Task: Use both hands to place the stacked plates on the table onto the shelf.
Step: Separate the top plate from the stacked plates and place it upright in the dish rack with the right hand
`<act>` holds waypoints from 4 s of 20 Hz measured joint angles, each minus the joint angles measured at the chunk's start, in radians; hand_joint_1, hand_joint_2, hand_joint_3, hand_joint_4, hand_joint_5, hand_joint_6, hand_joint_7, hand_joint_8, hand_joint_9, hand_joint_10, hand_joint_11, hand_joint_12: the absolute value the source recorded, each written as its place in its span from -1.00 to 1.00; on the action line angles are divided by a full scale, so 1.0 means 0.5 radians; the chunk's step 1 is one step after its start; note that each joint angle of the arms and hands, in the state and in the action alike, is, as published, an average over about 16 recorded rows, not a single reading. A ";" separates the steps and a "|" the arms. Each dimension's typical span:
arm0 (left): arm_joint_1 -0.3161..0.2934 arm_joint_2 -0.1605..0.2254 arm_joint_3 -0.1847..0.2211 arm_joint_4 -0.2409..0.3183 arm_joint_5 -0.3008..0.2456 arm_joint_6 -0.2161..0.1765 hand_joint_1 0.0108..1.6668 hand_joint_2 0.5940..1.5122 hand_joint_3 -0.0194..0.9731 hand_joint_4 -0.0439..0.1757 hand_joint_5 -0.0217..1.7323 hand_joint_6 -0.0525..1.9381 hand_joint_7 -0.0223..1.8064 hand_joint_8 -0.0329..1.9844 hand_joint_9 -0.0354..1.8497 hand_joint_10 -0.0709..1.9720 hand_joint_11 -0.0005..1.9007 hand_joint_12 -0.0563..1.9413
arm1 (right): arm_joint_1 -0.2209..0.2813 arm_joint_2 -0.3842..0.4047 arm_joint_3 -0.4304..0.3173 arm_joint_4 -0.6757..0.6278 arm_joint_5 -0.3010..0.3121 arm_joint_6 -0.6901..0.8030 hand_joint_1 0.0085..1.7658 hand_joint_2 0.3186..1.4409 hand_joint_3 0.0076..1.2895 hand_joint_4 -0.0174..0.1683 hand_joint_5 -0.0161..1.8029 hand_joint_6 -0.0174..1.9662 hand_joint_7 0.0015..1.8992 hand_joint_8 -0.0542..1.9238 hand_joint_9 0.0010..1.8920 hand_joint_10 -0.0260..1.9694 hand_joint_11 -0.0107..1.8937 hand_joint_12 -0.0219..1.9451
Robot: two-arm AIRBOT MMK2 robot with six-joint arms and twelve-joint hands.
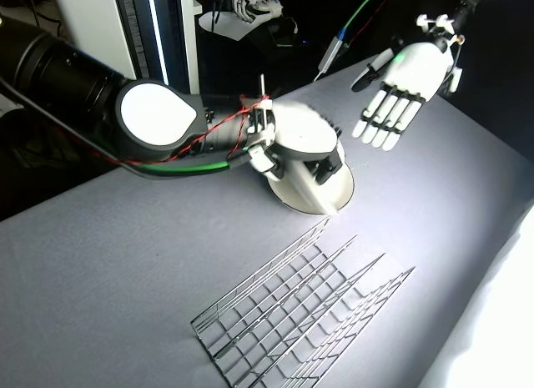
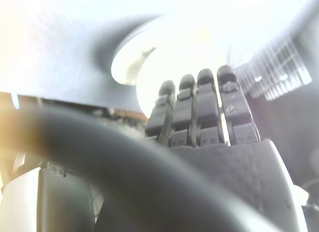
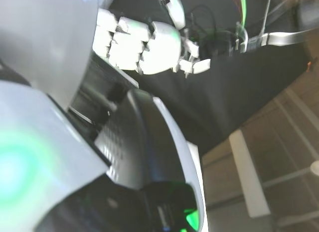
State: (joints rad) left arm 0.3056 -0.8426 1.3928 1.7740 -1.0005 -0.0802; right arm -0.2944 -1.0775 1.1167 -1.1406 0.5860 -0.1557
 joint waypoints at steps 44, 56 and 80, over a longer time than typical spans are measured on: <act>0.152 0.108 0.068 -0.055 0.284 0.275 -1.00 0.15 -0.94 -0.59 -0.95 -0.93 -0.96 -0.97 -0.94 -0.92 -0.98 -0.94 | 0.584 -0.002 0.037 1.997 -0.931 0.097 0.53 0.16 -0.99 -0.90 0.13 -0.13 0.18 -0.33 0.00 0.11 -0.14 0.28; 0.116 -0.004 0.139 -0.039 0.081 0.271 -1.00 0.14 -0.94 -0.59 -0.95 -0.93 -0.96 -0.97 -0.94 -0.92 -0.98 -0.94 | 0.572 0.173 0.058 1.953 -0.958 0.097 0.53 0.16 -0.99 -0.90 0.13 -0.13 0.16 -0.30 0.01 0.08 -0.14 0.28; 0.106 -0.625 0.659 0.143 -0.535 0.204 -1.00 0.15 -0.94 -0.59 -0.95 -0.93 -0.95 -0.97 -0.95 -0.92 -0.98 -0.94 | 0.223 0.373 0.216 1.740 -0.784 0.114 0.50 0.16 -0.99 -0.88 0.14 -0.18 0.19 -0.29 0.18 -0.45 -0.12 0.28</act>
State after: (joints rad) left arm 0.3586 -1.1549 1.7221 1.8456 -1.2680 0.0218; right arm -0.1831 -0.8910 1.2250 -0.2703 0.1939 -0.0987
